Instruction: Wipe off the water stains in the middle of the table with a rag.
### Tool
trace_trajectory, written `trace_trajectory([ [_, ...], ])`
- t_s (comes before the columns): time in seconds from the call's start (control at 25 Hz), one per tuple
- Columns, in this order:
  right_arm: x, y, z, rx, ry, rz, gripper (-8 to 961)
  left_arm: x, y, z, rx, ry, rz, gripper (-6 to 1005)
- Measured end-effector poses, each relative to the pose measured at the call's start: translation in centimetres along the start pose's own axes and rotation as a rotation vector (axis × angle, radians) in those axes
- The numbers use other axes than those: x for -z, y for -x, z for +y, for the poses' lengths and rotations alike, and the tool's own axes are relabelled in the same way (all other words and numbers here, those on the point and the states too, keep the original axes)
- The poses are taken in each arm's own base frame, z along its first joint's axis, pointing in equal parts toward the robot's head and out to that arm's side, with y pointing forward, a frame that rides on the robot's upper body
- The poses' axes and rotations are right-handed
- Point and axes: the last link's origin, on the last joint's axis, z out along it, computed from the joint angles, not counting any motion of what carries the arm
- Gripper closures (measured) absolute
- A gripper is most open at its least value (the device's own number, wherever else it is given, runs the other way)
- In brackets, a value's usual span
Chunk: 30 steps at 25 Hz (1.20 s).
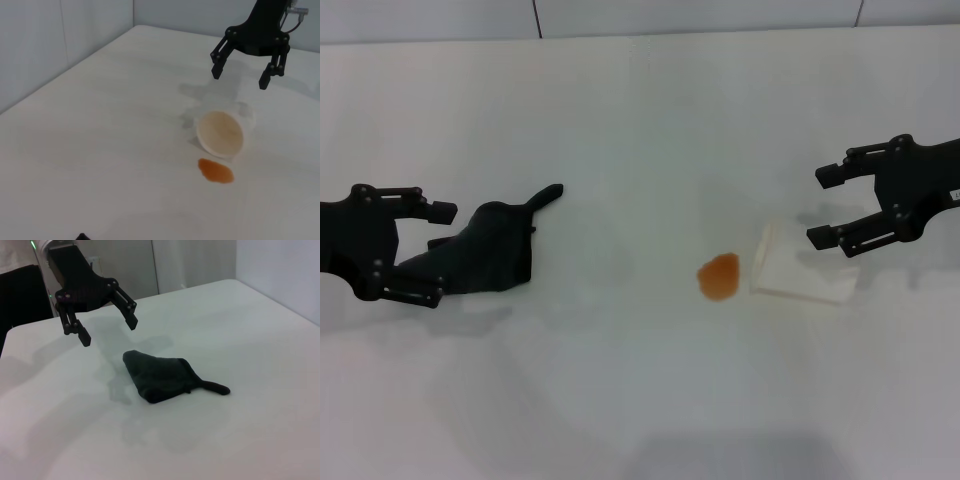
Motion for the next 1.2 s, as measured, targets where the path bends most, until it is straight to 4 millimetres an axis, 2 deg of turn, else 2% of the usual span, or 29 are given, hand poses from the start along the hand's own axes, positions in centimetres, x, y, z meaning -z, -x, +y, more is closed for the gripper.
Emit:
trace_trajectory([
  [0.84, -0.3, 0.2, -0.1, -0.001, -0.006, 0.001, 112, 0.0, 0.3, -0.1, -0.001, -0.003, -0.025, 107],
  [1.2, -0.4, 1.9, -0.8, -0.041, 0.019, 0.150, 111, 0.0, 0.2, -0.1, 0.000, 0.004, -0.038, 107],
])
